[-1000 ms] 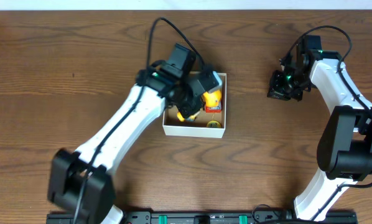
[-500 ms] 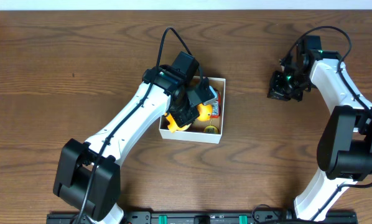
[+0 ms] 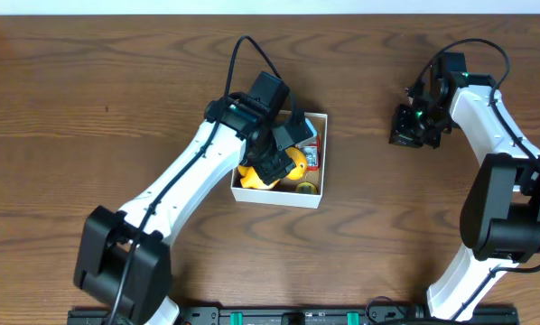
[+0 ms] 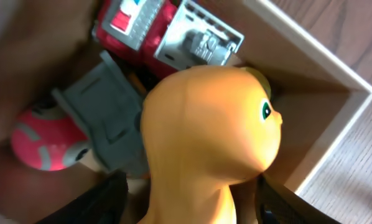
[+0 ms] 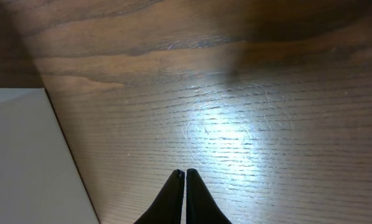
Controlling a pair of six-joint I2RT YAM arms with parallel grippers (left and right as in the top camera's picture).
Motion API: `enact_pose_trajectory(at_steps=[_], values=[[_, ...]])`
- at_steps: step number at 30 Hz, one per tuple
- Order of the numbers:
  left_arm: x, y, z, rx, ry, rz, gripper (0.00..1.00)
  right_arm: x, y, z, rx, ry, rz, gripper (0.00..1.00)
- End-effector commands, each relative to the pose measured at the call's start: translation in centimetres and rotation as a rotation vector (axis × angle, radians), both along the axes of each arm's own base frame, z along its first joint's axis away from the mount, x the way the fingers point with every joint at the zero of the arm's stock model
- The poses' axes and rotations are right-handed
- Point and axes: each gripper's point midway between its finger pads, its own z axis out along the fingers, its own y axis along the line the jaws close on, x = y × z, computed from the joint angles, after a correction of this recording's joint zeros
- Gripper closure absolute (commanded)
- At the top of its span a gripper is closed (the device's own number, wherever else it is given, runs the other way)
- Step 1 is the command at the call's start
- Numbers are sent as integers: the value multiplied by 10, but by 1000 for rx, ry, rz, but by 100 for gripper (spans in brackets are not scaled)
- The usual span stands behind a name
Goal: Pack container
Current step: 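Carry the orange dinosaur over the box and lower it inside, then push the dinosaur down into the box with the left gripper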
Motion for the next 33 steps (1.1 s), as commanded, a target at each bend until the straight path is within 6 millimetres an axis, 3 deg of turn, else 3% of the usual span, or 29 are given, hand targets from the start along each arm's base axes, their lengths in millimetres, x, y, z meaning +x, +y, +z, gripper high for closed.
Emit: enact_pose_trajectory(at_steps=[1, 5, 8, 10, 14, 19, 24, 25, 33], values=[[15, -5, 59, -85, -160, 7, 33, 1, -1, 9, -19, -29, 23, 95], [32, -2, 94, -123, -301, 89, 33, 1, 0, 9, -19, -30, 24, 95], [38, -2, 102, -135, -337, 104, 33, 1, 0, 9, -19, -30, 24, 95], [39, -3, 99, -137, -324, 121, 41, 1, 0, 9, -19, -29, 24, 95], [40, -4, 83, -137, -250, 206, 71, 1, 0, 9, -19, -29, 24, 95], [33, 0, 57, -97, -135, 289, 75, 1, 0, 9, -19, -29, 24, 95], [11, 13, 34, -10, 2, 339, 81, 1, -1, 9, -19, -31, 23, 95], [6, 16, 31, 6, 21, 339, 85, 2, -1, 9, -20, -32, 24, 95], [-12, 23, 25, 36, 124, 427, 89, 2, -1, 9, -20, -34, 24, 94]])
